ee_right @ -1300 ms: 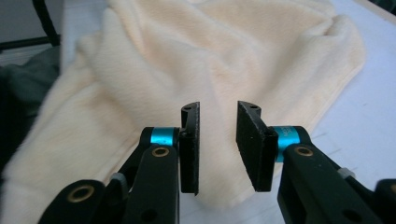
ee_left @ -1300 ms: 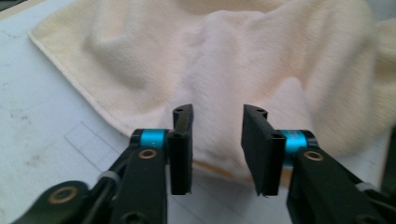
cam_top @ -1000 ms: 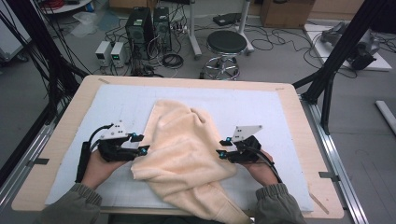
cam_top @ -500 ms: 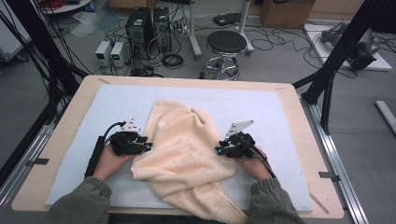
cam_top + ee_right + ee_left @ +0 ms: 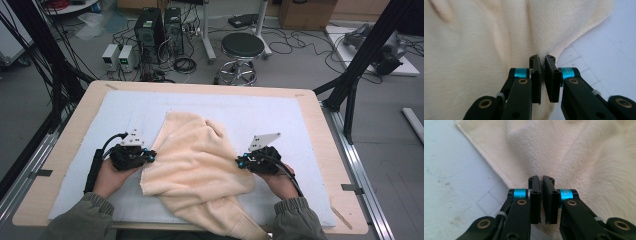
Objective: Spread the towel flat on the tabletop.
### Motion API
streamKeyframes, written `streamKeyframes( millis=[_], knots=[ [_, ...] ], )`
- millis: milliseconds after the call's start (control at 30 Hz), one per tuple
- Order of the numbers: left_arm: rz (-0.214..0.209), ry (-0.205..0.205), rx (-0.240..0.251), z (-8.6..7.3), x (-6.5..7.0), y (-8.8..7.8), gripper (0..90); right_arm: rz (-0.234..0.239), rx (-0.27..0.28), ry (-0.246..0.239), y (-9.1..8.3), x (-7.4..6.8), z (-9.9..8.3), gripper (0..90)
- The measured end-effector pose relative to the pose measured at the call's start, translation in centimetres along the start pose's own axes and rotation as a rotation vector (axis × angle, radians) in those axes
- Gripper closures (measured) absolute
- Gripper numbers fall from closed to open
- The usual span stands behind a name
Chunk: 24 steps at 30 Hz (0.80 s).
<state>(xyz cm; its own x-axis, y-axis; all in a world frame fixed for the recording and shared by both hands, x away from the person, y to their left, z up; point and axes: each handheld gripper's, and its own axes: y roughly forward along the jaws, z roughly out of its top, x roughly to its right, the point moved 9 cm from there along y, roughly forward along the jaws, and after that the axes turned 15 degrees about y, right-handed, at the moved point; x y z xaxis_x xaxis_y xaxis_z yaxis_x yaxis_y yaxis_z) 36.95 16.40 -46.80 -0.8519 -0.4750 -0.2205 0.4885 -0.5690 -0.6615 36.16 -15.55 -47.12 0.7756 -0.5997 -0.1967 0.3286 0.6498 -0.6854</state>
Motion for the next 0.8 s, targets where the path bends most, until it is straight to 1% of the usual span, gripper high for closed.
streamKeyframes(
  millis=[33, 67, 100, 133, 167, 200, 267, 300, 367, 400, 467, 500, 567, 633, 700, 733, 800],
  knots=[
    [0.005, 0.002, 0.017, 0.1, 0.3, -0.6, 84.8, -0.001, 0.008, -0.007, -0.5, -0.4, -0.1, 84.6],
    [0.006, 0.007, 0.030, 0.2, 0.7, -1.3, 84.8, 0.004, 0.018, -0.007, -0.9, -0.9, -0.2, 84.6],
    [0.002, 0.004, 0.046, 0.3, 1.1, -1.9, 84.8, 0.009, 0.027, -0.017, -1.3, -1.4, -0.4, 84.6],
    [0.000, 0.004, 0.058, 0.3, 1.6, -2.5, 84.8, 0.007, 0.028, -0.022, -1.8, -1.8, -0.6, 84.6],
    [-0.003, 0.012, 0.070, 0.3, 2.2, -3.2, 84.9, 0.017, 0.031, -0.028, -2.2, -2.4, -0.8, 84.6],
    [-0.005, 0.022, 0.072, 0.2, 2.5, -3.6, 85.0, 0.023, 0.033, -0.031, -2.6, -3.0, -1.2, 84.5],
    [-0.021, 0.030, 0.077, 0.1, 3.7, -4.5, 85.1, 0.040, 0.026, -0.046, -2.9, -4.1, -1.7, 84.4],
    [-0.029, 0.036, 0.078, -0.1, 4.3, -4.9, 85.1, 0.050, 0.012, -0.055, -3.0, -4.7, -2.1, 83.9],
    [-0.049, 0.050, 0.069, -0.5, 5.4, -5.8, 85.0, 0.099, -0.006, -0.080, -3.2, -6.2, -2.7, 82.5],
    [-0.056, 0.056, 0.065, -0.6, 5.7, -6.1, 84.7, 0.111, -0.008, -0.091, -3.3, -6.7, -2.9, 81.2],
    [-0.063, 0.059, 0.065, -0.7, 5.9, -6.7, 82.8, 0.131, 0.008, -0.085, -3.8, -7.3, -2.7, 76.9],
    [-0.056, 0.060, 0.065, -0.6, 5.7, -6.9, 80.0, 0.133, 0.019, -0.080, -4.0, -7.3, -2.6, 74.0],
    [-0.036, 0.057, 0.075, -0.2, 4.9, -7.2, 71.3, 0.130, 0.050, -0.075, -4.4, -6.8, -1.9, 70.0],
    [-0.027, 0.036, 0.094, 0.4, 4.0, -7.0, 67.8, 0.113, 0.076, -0.062, -4.6, -6.2, -1.0, 67.3],
    [-0.021, 0.026, 0.105, 1.0, 2.9, -6.1, 65.2, 0.096, 0.098, -0.068, -4.6, -5.3, 0.1, 66.3],
    [-0.020, 0.027, 0.108, 1.1, 2.6, -5.7, 63.6, 0.084, 0.112, -0.065, -4.4, -4.6, 0.7, 66.3],
    [-0.028, 0.020, 0.117, 1.6, 2.0, -4.3, 61.5, 0.082, 0.127, -0.045, -3.9, -3.7, 1.5, 66.1]
  ],
)
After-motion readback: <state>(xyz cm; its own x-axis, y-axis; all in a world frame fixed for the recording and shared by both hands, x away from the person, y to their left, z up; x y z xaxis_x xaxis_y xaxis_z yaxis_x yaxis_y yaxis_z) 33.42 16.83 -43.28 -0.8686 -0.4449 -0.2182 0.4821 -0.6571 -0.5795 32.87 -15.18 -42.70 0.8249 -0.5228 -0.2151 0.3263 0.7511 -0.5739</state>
